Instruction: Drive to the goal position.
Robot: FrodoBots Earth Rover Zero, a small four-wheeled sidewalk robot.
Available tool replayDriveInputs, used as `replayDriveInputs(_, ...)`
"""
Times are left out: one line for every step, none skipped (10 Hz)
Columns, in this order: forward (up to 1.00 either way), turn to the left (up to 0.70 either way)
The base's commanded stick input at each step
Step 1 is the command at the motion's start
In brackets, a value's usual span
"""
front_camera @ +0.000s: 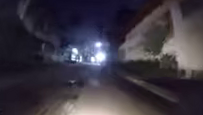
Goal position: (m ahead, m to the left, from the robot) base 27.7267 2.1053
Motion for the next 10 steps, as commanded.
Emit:
replayDriveInputs(0.70, 0.00)
replayDriveInputs(0.70, 0.00)
replayDriveInputs(0.70, 0.00)
replayDriveInputs(0.70, 0.00)
replayDriveInputs(0.70, 0.00)
replayDriveInputs(0.70, 0.00)
replayDriveInputs(0.70, 0.00)
replayDriveInputs(0.70, 0.00)
replayDriveInputs(0.70, 0.00)
replayDriveInputs(0.70, 0.00)
